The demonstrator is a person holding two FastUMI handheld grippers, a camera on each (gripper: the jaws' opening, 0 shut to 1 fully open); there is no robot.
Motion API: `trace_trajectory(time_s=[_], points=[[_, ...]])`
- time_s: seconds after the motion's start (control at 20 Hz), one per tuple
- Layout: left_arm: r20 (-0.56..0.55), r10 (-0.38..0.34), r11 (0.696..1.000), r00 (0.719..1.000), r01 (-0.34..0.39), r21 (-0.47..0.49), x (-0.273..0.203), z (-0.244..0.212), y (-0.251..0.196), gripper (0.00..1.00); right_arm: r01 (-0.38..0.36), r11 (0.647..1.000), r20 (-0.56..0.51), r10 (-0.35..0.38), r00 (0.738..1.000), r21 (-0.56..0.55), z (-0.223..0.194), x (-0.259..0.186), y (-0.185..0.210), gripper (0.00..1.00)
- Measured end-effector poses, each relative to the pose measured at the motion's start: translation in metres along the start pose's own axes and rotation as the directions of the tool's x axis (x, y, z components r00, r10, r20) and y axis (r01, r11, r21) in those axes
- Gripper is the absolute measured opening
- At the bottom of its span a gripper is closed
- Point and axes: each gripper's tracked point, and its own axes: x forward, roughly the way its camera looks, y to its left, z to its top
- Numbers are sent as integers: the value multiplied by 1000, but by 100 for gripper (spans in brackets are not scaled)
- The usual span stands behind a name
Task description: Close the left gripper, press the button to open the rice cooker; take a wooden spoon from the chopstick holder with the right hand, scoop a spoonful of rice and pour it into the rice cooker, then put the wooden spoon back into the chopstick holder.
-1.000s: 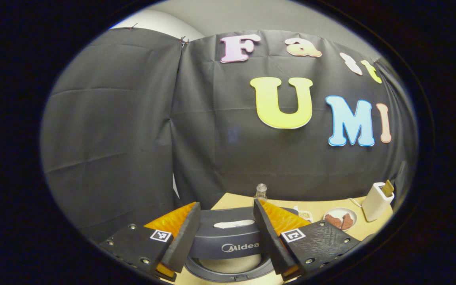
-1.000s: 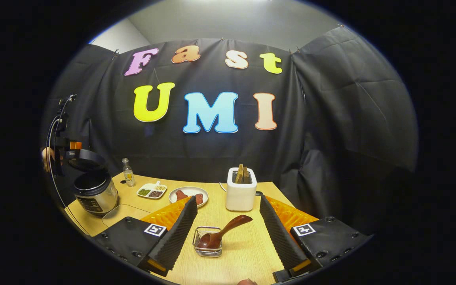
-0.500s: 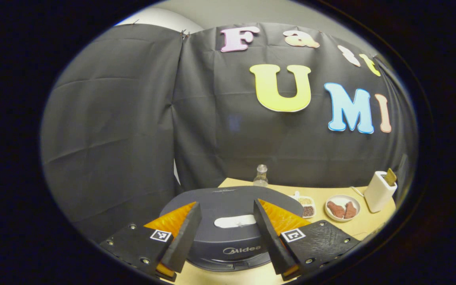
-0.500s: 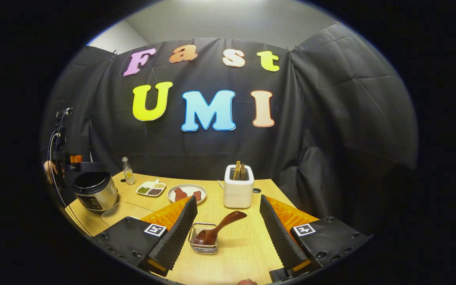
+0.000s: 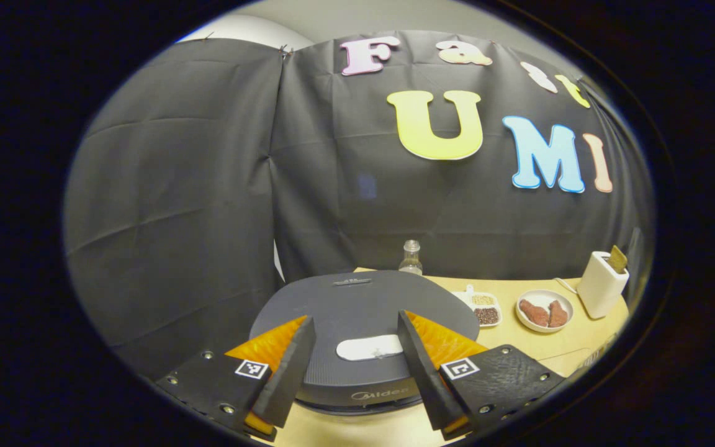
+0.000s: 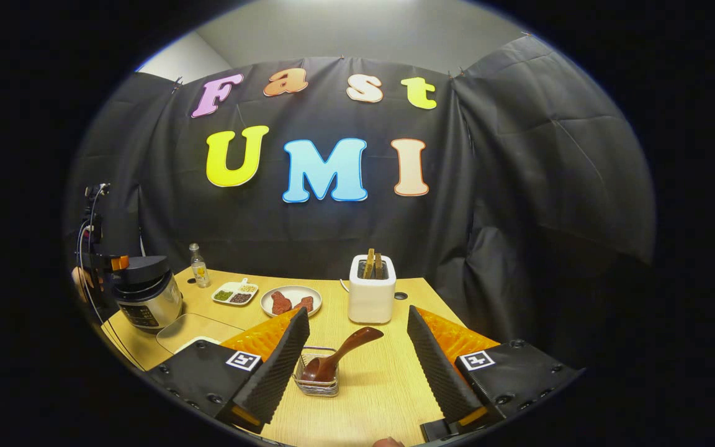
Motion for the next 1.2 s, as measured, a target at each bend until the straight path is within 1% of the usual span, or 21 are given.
trace_trajectory(time_s=[0.2, 0.25, 0.35, 0.4, 0.45, 0.5, 0.55, 0.6, 0.65, 0.7, 0.75, 0.8, 0.85, 0.9, 1.05, 1.15, 1.2], points=[[-22, 4, 1000, 1000, -4, -4, 1, -14, -3, 86, 0, 1000, -6, 0, 1000, 4, -3, 1, 0, 100], [-31, 4, 1000, 1000, -4, -3, 0, -19, -3, 88, 0, 1000, -8, 0, 1000, 5, -3, 2, 1, 100], [-53, 4, 1000, 999, -4, 3, 1, -29, -3, 88, 0, 1000, -8, 0, 1000, 2, -4, 2, 1, 100], [-57, 6, 1000, 998, -5, 5, 1, -30, -4, 86, 0, 1000, -9, 0, 1000, 0, -4, 3, 1, 100], [-41, 6, 1000, 999, -6, 6, 1, -28, -5, 86, 1, 1000, -10, -1, 1000, 0, -4, 3, 1, 97], [-51, 8, 1000, 999, -8, 5, 1, -31, -5, 89, 2, 1000, -10, -2, 1000, 0, -4, 4, 1, 100], [-44, 8, 1000, 999, -8, 3, 1, -29, -4, 84, 2, 1000, -11, -2, 1000, 1, -4, 4, 1, 100], [-55, 9, 1000, 998, -8, 3, 0, -32, -4, 84, 2, 1000, -13, -2, 1000, 1, -6, 5, 1, 97], [-58, 9, 1000, 998, -8, 4, 1, -33, -5, 87, 2, 1000, -15, -2, 1000, 1, -6, 6, 1, 97], [-65, 10, 1000, 998, -10, 7, 2, -35, -5, 87, 0, 1000, -18, 0, 1000, 0, -7, 5, 2, 97], [-64, 14, 1000, 998, -13, 11, 2, -35, -5, 89, 0, 1000, -20, 0, 1000, -2, -8, 6, 2, 100], [-73, 18, 1000, 997, -17, 5, 3, -40, -5, 88, -2, 1000, -21, 2, 1000, -3, -9, 6, 4, 97], [-78, 21, 1000, 997, -21, 5, 1, -45, -5, 87, -5, 1000, -22, 5, 1000, -3, -9, 7, 5, 100], [-48, 22, 1000, 999, -21, 6, -2, -41, -6, 88, -9, 1000, -24, 9, 1000, -1, -10, 7, 7, 100], [-19, 24, 999, 1000, -24, 22, 0, -40, -6, 89, -23, 1000, -19, 22, 1000, -6, -6, 7, 13, 100], [-9, 24, 1000, 1000, -24, 11, -2, -35, -5, 86, -23, 1000, -8, 23, 1000, -16, -1, 8, 13, 100], [-4, 21, 1000, 1000, -21, 8, -5, -34, -5, 89, -24, 1000, -3, 24, 1000, -16, 2, 7, 13, 100]])
